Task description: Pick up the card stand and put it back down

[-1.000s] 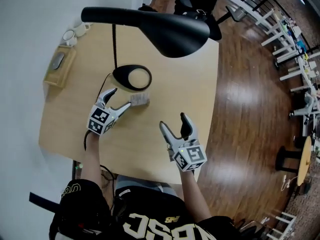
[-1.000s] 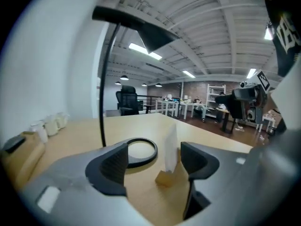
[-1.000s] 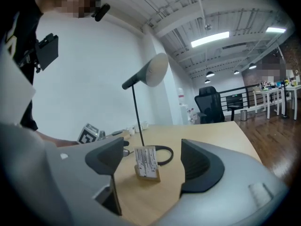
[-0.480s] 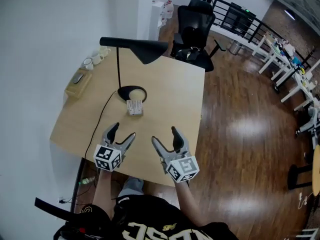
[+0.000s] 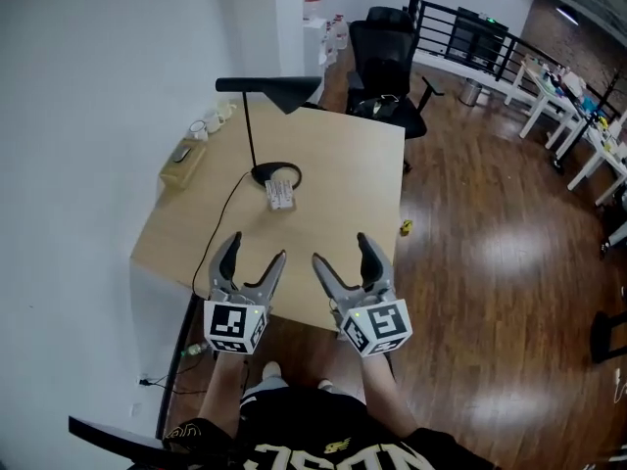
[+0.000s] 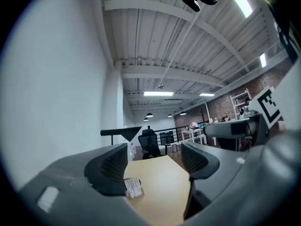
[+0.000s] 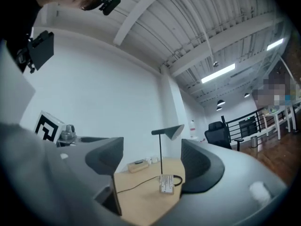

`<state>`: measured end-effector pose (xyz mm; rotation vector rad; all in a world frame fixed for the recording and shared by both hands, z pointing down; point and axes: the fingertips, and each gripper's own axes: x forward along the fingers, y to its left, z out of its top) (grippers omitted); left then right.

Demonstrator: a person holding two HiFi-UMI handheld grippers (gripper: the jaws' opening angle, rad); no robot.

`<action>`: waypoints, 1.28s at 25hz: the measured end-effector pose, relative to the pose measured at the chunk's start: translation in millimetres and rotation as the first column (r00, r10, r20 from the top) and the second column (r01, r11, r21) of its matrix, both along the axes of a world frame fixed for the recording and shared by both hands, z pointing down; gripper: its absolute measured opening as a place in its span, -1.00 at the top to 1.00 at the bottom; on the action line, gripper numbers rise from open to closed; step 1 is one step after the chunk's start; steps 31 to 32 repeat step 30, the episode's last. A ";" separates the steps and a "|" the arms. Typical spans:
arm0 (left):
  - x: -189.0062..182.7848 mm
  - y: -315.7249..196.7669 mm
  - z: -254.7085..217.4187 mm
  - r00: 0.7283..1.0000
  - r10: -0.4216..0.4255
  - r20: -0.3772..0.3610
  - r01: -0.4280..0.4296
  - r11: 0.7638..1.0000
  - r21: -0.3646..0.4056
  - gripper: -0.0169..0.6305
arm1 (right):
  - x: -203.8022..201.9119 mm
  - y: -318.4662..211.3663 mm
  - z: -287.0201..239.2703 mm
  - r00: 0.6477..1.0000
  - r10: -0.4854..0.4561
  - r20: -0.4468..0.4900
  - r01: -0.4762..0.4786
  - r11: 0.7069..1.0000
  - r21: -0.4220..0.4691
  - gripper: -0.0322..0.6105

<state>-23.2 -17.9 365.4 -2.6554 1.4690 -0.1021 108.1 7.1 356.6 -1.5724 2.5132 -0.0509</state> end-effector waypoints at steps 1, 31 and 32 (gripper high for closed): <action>-7.5 4.2 -7.0 1.000 -0.012 -0.005 0.012 1.000 0.020 -0.22 | -1.8 2.2 -8.1 1.000 0.019 0.005 -0.019 1.000 0.016 -0.30; -93.1 58.1 -0.4 0.999 0.011 -0.044 -0.010 1.000 0.014 -0.20 | -74.8 42.3 -5.4 0.963 0.203 -0.177 -0.215 0.975 -0.050 -0.26; -93.1 58.1 -0.4 0.999 0.011 -0.044 -0.010 1.000 0.014 -0.20 | -74.8 42.3 -5.4 0.963 0.203 -0.177 -0.215 0.975 -0.050 -0.26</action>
